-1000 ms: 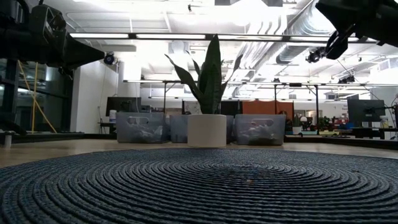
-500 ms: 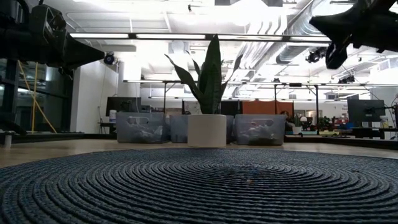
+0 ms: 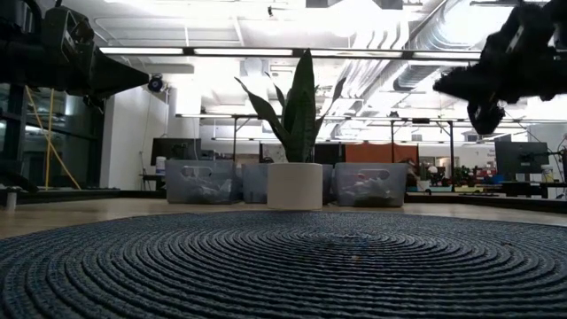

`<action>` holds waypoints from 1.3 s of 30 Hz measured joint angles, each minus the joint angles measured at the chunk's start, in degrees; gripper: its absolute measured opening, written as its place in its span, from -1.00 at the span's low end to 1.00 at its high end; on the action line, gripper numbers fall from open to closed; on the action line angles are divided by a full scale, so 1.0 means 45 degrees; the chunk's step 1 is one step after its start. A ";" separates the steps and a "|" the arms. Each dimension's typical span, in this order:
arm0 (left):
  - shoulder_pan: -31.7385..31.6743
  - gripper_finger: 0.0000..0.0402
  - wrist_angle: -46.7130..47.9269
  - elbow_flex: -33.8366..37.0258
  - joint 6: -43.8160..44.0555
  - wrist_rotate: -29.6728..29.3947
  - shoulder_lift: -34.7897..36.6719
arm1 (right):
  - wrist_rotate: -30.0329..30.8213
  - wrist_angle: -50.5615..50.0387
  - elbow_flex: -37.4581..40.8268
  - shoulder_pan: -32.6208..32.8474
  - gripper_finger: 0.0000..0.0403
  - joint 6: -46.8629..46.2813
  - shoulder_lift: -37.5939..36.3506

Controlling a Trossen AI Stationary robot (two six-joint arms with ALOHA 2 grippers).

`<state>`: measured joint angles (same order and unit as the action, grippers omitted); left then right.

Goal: Pick and place Granola Bars by type
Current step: Return to Home Position

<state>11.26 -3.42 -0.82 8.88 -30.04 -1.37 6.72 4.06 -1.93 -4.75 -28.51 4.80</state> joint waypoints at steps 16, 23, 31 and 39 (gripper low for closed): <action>0.0001 -0.99 0.0000 0.0002 0.0000 0.0000 0.0003 | -0.1001 -0.1481 -0.0034 0.0000 -1.00 0.1602 0.0670; 0.0001 -0.99 0.0005 0.0004 0.0000 0.0000 0.0004 | -0.1258 -0.1437 -0.0034 0.0000 -1.00 0.2170 0.0865; 0.0001 -0.99 0.0000 0.0000 0.0000 0.0000 0.0005 | -0.1254 -0.1410 -0.0029 0.0000 -1.00 0.1773 0.0860; 0.0000 -0.99 0.0001 0.0001 0.0000 0.0000 0.0005 | -0.1254 -0.1400 -0.0029 0.0000 -1.00 0.1773 0.0860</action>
<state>11.26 -3.42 -0.81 8.88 -30.04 -1.34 1.08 -2.24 -2.07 -4.75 -20.53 8.67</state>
